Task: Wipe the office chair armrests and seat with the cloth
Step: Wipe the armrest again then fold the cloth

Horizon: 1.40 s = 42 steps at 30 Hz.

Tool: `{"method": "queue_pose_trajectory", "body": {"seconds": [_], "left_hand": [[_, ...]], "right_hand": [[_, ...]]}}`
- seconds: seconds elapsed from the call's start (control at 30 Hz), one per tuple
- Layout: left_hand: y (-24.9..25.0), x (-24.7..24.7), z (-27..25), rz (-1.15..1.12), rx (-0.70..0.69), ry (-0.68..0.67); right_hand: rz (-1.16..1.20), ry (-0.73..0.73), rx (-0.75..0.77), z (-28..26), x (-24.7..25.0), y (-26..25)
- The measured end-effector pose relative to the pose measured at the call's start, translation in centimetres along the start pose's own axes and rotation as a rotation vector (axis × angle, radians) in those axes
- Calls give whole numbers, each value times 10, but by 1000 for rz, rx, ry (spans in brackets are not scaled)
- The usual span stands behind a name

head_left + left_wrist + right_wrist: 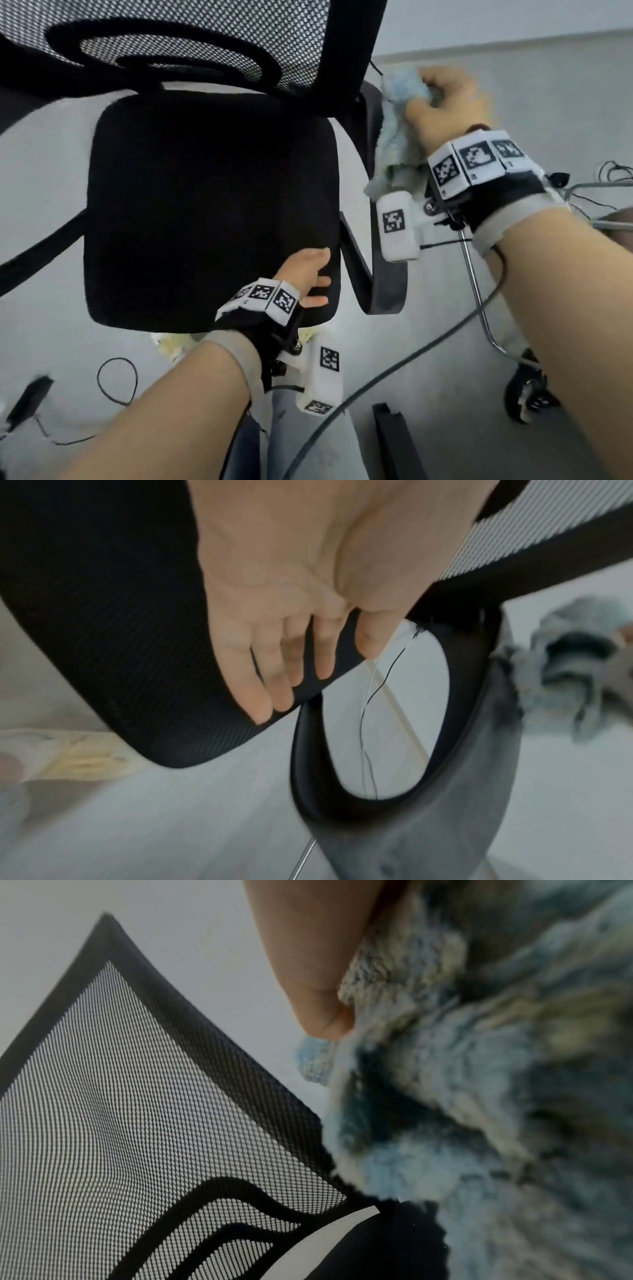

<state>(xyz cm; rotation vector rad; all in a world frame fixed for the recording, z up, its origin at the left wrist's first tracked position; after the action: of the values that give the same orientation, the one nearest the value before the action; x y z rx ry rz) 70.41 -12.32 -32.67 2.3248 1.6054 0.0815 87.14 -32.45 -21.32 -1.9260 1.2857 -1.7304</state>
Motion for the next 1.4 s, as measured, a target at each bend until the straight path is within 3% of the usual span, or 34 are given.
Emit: {"method": "queue_pose_trajectory", "body": {"seconds": [0.1, 0.17, 0.23, 0.33, 0.6, 0.77, 0.93, 1.4], "left_hand": [[-20, -27, 9, 32, 127, -79], [-33, -45, 14, -84, 204, -166], [-40, -61, 14, -215, 267, -266], [-38, -68, 11, -352, 313, -266], [-29, -64, 4, -422, 303, -198], [-18, -64, -1, -409, 204, -134], [-16, -68, -1, -396, 123, -258], [-24, -69, -7, -129, 17, -319]], "right_hand": [[-210, -186, 151, 21, -31, -14], [-345, -272, 215, 29, -48, -17], [-446, -294, 239, 35, -56, -19], [-543, -312, 254, 39, -61, -22], [-315, -219, 165, -28, -39, 13], [-221, -212, 174, -89, -32, 42], [-106, -186, 278, -137, -34, 60], [-68, -136, 398, -243, -52, 125]]}}
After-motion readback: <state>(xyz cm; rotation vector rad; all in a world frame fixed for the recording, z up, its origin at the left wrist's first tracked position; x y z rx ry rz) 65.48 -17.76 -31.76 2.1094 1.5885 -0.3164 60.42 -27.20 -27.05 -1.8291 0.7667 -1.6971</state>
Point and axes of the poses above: each hand's wrist, its own z-axis towards the middle knuckle, its own x-axis out of the back of the hand, y = z × x, the point moved 8 cm from there along z, towards the middle knuckle, and after that the axes turned 9 degrees about z, right-handed, at the moved point
